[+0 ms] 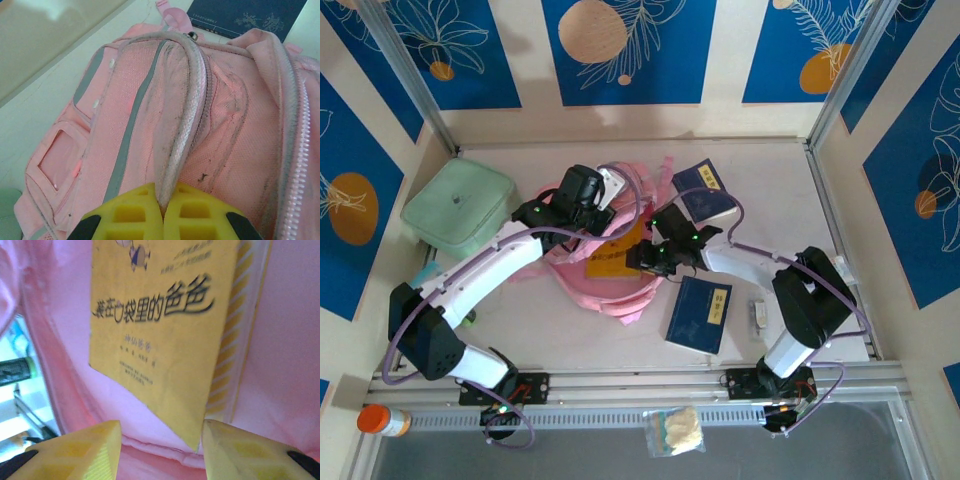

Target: Pack books, pencil case, and school supplies into a backpack

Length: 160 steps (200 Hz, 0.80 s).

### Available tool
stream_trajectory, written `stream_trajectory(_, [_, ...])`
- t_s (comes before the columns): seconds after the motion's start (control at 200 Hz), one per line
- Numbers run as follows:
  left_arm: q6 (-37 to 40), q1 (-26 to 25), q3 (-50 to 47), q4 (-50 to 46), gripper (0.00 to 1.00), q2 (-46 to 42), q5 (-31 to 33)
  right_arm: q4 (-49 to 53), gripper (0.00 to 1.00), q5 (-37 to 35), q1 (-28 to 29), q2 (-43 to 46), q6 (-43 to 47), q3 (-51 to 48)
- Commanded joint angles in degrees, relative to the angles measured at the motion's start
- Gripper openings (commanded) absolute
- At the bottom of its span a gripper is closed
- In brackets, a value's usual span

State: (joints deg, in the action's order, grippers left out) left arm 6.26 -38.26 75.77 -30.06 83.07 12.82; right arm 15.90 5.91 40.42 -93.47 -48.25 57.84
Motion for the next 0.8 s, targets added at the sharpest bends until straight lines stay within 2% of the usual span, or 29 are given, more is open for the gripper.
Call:
stream_trajectory(0.0, [-1.11, 0.37, 1.71, 5.97, 0.00, -2.59, -2.88, 5.77, 0.42, -4.77, 1.92, -2.85, -0.21, 1.19])
stream_trajectory(0.14, [-1.06, 0.36, 1.09, 6.25, 0.00, -2.72, -4.67, 1.38, 0.24, -7.87, 1.77, -6.41, 1.28, 4.51])
stream_trajectory(0.335, [-0.22, 0.33, 0.84, 5.83, 0.00, -2.83, -5.19, -1.17, 0.12, -17.60, -0.28, -8.87, 3.35, 11.00])
stream_trajectory(0.445, [-0.05, 0.37, 0.63, 6.42, 0.00, -3.00, -4.90, -5.94, 0.12, -17.26, -2.12, -10.32, 3.56, 11.35])
stream_trajectory(0.565, [-0.20, 0.36, 1.34, 6.10, 0.00, -2.48, -4.89, -4.24, 0.13, -15.81, -2.72, -11.28, 5.42, 12.02])
stream_trajectory(0.685, [-0.29, 0.46, 1.58, 6.26, 0.00, -2.09, -4.92, -6.84, 0.24, -15.42, -0.93, -6.55, 5.18, 5.98])
stream_trajectory(0.73, [-0.16, 0.41, 1.49, 6.48, 0.00, -2.03, -5.20, -6.70, 0.25, -15.60, -0.41, -5.96, 2.29, 4.26])
stream_trajectory(0.795, [-0.20, 0.46, 1.36, 6.65, 0.00, -1.74, -4.41, -11.91, 0.24, -11.06, -0.73, -7.00, -0.40, 1.20])
